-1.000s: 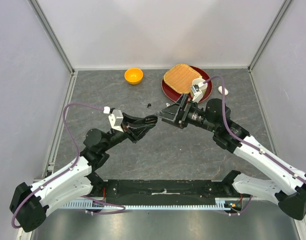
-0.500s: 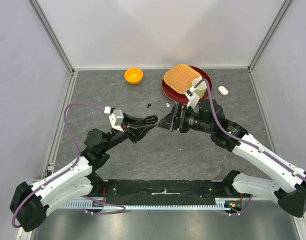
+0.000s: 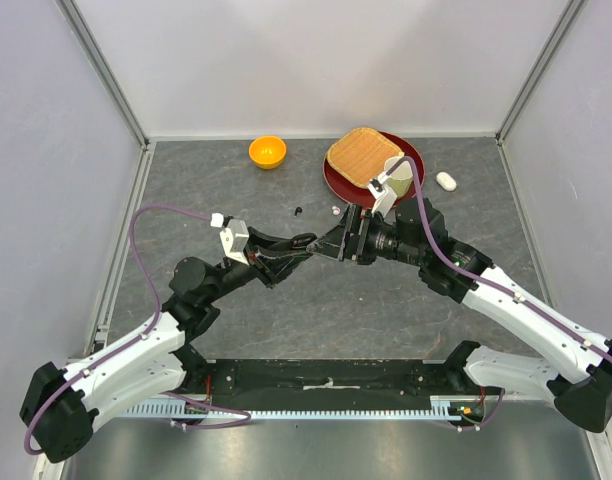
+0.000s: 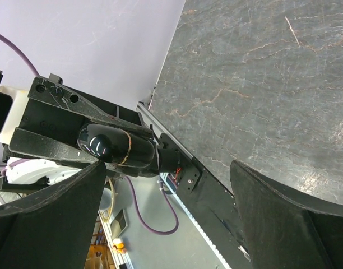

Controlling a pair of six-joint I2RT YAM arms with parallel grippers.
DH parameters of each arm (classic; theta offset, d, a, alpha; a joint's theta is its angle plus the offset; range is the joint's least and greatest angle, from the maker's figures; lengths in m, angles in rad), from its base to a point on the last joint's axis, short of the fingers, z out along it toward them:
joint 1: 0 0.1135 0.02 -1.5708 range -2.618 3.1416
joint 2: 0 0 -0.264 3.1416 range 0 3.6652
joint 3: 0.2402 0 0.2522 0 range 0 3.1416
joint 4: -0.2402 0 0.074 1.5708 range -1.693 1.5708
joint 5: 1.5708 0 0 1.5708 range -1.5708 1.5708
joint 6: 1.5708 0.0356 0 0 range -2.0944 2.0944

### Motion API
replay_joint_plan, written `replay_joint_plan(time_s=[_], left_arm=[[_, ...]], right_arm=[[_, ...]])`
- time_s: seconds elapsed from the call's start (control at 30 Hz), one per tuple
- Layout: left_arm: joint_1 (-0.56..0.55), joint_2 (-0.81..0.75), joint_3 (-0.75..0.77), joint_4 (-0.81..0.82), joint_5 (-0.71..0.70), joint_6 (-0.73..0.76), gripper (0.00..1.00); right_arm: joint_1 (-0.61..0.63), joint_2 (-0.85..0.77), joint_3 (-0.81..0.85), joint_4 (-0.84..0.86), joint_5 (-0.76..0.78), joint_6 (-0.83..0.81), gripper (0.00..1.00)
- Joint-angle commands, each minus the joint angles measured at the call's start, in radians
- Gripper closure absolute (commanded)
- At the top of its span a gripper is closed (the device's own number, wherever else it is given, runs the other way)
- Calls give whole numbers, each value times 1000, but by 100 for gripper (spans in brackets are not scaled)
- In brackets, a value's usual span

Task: Insert the wireless bluetooth earbuds into the charging case
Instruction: Open the charging case.

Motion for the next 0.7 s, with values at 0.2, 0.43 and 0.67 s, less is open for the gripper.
replay_joint_plan(time_s=[0.2, 0.43, 0.67], left_arm=[[-4, -12, 6, 31, 63, -20, 98], [-2, -27, -8, 9, 85, -25, 98], [-2, -51, -15, -14, 82, -22, 98]], right_arm=[[1, -2, -1, 73, 28, 29, 2], [1, -15, -21, 119, 21, 51, 2], [1, 4, -32, 136, 8, 69, 2]])
